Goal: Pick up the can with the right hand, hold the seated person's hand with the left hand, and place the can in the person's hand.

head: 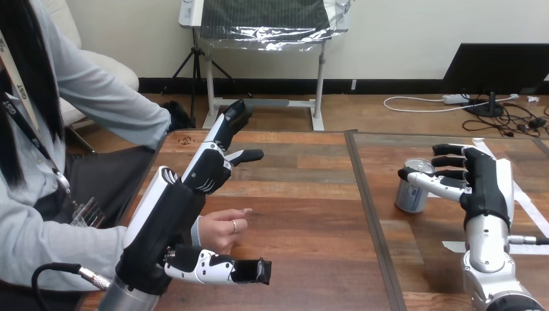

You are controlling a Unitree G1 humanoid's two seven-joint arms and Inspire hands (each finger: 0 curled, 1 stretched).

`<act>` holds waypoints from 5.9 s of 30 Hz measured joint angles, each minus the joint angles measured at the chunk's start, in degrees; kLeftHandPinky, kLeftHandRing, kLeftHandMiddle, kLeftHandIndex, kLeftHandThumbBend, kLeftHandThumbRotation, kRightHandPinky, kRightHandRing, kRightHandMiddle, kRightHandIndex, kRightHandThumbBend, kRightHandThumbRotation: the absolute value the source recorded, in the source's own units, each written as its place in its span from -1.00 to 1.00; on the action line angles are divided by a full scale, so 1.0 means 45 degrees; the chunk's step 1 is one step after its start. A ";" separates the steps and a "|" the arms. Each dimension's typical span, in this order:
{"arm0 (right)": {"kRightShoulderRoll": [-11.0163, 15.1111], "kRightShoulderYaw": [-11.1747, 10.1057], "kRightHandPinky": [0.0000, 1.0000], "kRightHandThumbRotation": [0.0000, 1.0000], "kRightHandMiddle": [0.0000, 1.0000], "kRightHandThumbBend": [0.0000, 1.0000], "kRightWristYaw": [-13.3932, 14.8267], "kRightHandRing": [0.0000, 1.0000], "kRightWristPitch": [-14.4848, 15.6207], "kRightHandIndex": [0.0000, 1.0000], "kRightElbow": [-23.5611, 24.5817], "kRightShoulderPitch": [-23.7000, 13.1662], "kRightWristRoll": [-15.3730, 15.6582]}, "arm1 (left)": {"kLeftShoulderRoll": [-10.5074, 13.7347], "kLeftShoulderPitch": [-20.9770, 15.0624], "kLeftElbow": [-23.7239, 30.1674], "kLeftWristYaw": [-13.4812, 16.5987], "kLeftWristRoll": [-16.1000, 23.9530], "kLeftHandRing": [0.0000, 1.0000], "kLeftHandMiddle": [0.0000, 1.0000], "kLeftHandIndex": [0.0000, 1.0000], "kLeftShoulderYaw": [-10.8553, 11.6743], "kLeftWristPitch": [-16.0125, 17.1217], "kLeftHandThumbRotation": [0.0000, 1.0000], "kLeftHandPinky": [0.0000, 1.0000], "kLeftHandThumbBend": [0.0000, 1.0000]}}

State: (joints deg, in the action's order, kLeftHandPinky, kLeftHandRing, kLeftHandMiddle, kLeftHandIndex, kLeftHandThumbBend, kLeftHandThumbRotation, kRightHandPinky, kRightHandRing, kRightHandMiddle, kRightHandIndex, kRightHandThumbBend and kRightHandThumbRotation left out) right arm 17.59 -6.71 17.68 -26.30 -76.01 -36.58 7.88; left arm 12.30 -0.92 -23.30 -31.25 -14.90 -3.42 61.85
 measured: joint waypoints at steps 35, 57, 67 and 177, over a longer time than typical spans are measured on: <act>-0.0158 0.0539 0.48 -0.36 0.69 1.00 -0.0214 0.68 -0.0001 0.78 0.0451 0.0016 0.0338 | -0.0226 -0.0132 -0.0759 0.0124 0.0352 0.98 1.00 0.96 0.0030 0.0331 -0.08 0.58 1.00; -0.0155 0.0536 0.48 -0.34 0.68 1.00 -0.0310 0.67 0.0000 0.77 0.0451 0.0016 0.0338 | -0.0229 -0.0209 -0.0924 0.0243 0.0426 0.99 1.00 0.97 0.0043 0.0410 -0.08 0.59 1.00; -0.0092 0.0683 0.57 -0.21 0.77 1.00 -0.0325 0.76 0.0213 0.81 0.0451 0.0016 0.0595 | -0.0229 -0.0225 -0.0924 0.0197 0.0382 1.00 1.00 0.98 0.0030 0.0410 -0.09 0.60 1.00; 0.1112 0.3837 0.85 -0.17 0.79 0.95 -0.0279 0.82 0.2310 0.81 -0.0185 -0.0942 0.4225 | -0.0230 -0.0117 -0.0894 0.0215 0.0450 0.98 1.00 0.96 0.0013 0.0402 -0.06 0.59 1.00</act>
State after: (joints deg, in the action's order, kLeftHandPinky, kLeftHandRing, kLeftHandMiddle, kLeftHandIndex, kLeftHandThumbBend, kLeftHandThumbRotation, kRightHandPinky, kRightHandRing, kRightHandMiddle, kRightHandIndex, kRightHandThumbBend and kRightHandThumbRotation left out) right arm 22.60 10.56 16.42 -15.91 -76.84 -40.82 26.89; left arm 11.26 -1.44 -27.33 -30.28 -12.88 -3.36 63.65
